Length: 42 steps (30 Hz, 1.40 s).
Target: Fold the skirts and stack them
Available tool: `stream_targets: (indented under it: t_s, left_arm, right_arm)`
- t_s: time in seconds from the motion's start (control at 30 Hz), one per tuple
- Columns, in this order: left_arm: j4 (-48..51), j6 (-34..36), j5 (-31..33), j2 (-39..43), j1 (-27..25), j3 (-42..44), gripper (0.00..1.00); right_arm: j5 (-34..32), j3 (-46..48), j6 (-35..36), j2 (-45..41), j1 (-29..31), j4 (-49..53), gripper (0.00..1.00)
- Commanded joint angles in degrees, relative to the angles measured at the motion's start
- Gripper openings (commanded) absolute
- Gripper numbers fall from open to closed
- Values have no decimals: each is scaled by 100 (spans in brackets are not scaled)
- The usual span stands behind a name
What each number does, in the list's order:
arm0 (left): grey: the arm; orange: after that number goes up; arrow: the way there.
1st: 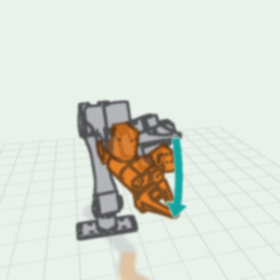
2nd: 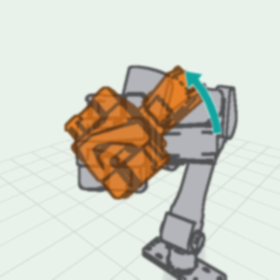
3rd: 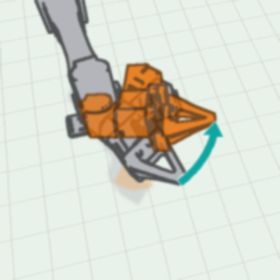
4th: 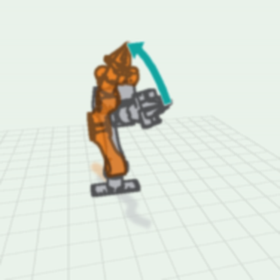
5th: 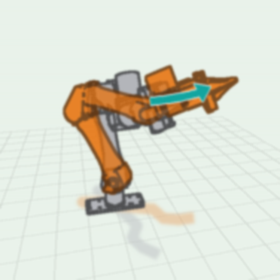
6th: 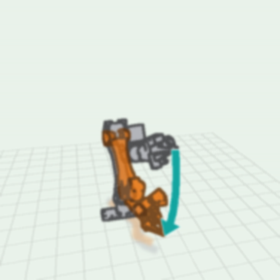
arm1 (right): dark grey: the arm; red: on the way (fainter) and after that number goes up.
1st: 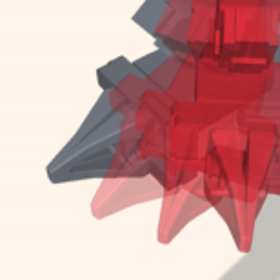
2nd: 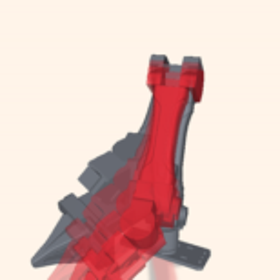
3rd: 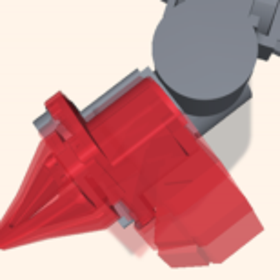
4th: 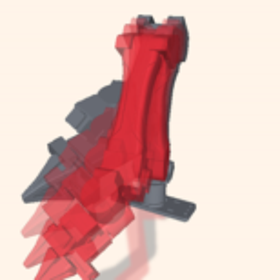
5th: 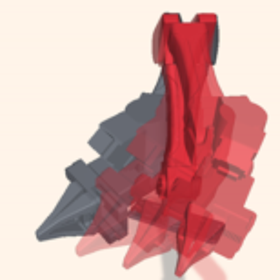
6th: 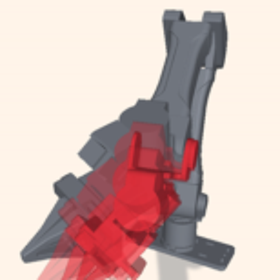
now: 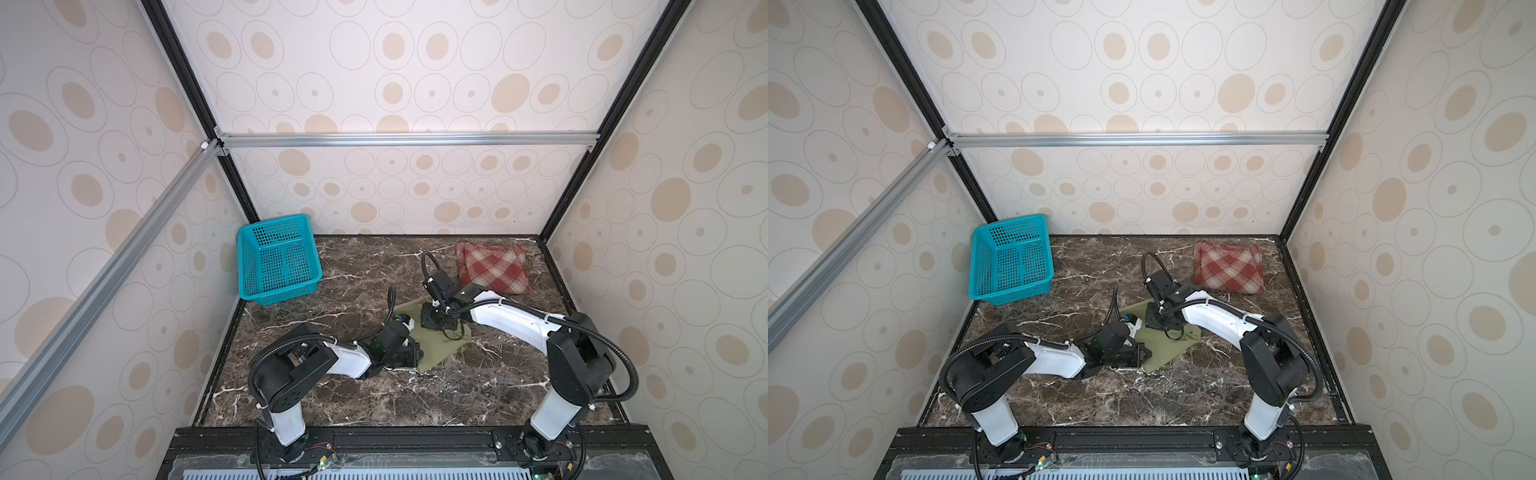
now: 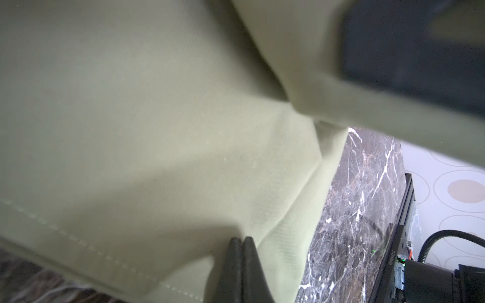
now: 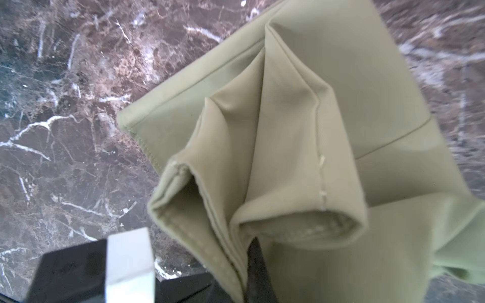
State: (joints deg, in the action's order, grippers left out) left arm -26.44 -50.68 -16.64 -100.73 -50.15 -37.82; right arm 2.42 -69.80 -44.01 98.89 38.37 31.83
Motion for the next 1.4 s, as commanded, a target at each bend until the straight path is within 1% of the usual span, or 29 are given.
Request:
stream_targets:
  t_s: [0.0,0.33,0.53,0.63,0.7,0.77,0.87,0.97,1.1,1.37]
  left_arm:
    - [1,-148,-40,-140,-48,121,0]
    - [-81,-174,-12,-151,-65,156,0]
    - [-44,-206,68,29,-69,215,0]
    - [116,-206,170,278,-64,282,0]
    - [307,-172,259,433,-58,302,0]
    - [431,-153,325,559,-57,343,0]
    - [587,-175,480,773,-56,443,0]
    - [679,-217,648,1001,-39,547,0]
    - [836,-215,844,1227,5,596,0]
    - [918,-207,1036,1498,206,706,0]
  right_arm:
    - [88,-68,-246,122,120,-185,0]
    - [154,0,-433,435,239,-439,0]
    - [146,19,-477,548,258,-489,0]
    - [158,19,-486,563,265,-508,8]
    - [189,19,-503,545,272,-545,15]
    - [219,4,-515,527,300,-578,27]
    - [281,-62,-526,498,341,-597,29]
    - [327,-108,-599,441,376,-608,37]
    - [456,-144,-701,334,395,-690,43]
    - [626,-320,-745,16,407,-783,47]
